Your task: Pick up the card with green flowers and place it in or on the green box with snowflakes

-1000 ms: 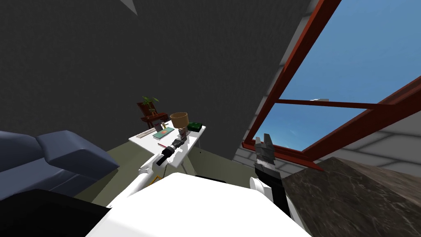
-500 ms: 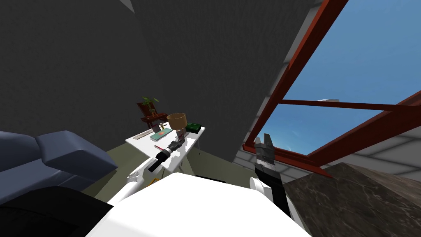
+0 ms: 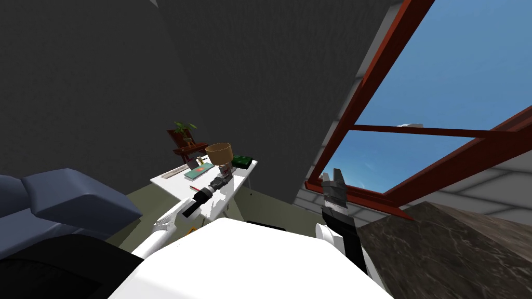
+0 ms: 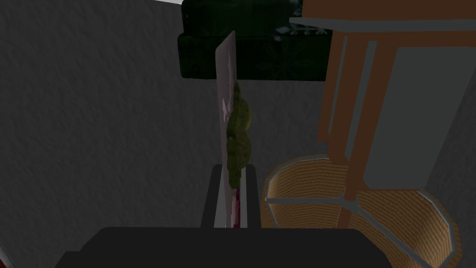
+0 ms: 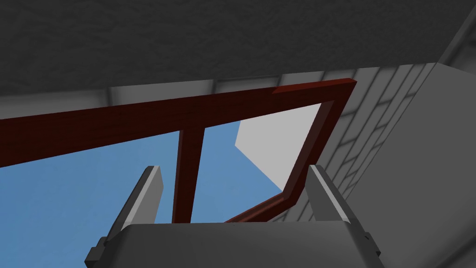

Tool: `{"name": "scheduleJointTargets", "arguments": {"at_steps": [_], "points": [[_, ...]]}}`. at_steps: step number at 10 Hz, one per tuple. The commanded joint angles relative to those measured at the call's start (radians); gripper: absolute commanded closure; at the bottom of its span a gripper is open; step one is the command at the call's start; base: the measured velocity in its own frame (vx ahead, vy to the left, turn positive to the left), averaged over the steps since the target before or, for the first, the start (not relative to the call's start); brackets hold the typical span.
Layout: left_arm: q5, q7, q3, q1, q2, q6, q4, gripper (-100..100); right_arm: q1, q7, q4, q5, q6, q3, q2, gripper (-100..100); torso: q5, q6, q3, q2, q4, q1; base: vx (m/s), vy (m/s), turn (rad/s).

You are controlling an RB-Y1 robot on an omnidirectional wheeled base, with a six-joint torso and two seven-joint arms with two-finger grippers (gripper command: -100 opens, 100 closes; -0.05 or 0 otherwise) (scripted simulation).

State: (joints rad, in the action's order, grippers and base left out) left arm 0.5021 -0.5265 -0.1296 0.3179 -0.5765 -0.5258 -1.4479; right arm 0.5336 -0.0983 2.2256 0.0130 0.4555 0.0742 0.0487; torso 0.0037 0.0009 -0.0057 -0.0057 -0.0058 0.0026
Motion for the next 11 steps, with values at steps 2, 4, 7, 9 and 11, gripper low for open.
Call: {"name": "scheduleJointTargets", "arguments": {"at_steps": [2, 4, 7, 9, 11], "points": [[-0.005, 0.02, -0.013, -0.013, -0.043, -0.003, -0.015, 100, 0.0, 0.0, 0.0, 0.0, 0.0, 0.0, 0.0, 0, 0.0, 0.0, 0.001, 0.001, 0.0, 0.0, -0.002, -0.016, -0.059], [-0.011, 0.042, -0.032, -0.021, -0.093, 0.0, -0.034, 100, 0.0, 0.0, 0.0, 0.0, 0.0, 0.0, 0.0, 0, 0.0, 0.001, 0.001, 0.002, 0.001, 0.0, -0.002, -0.019, -0.095], [-0.02, 0.073, -0.057, -0.03, -0.156, 0.014, -0.055, 100, 0.0, 0.0, 0.0, 0.0, 0.0, 0.0, 0.0, 0, -0.001, 0.001, 0.002, 0.001, 0.002, 0.0, 0.019, -0.002, -0.058], [-0.026, 0.103, -0.073, -0.031, -0.203, 0.042, -0.063, 100, 0.0, 0.0, 0.0, 0.0, 0.0, 0.0, 0.0, 0, -0.001, 0.001, 0.0, -0.001, 0.001, 0.001, 0.077, 0.017, -0.032], [-0.031, 0.134, -0.072, -0.022, -0.233, 0.08, -0.058, 100, 0.0, 0.0, 0.0, 0.0, 0.0, 0.0, 0.0, 0, -0.005, 0.003, -0.004, -0.01, 0.001, 0.002, 0.171, 0.013, -0.023]]}}
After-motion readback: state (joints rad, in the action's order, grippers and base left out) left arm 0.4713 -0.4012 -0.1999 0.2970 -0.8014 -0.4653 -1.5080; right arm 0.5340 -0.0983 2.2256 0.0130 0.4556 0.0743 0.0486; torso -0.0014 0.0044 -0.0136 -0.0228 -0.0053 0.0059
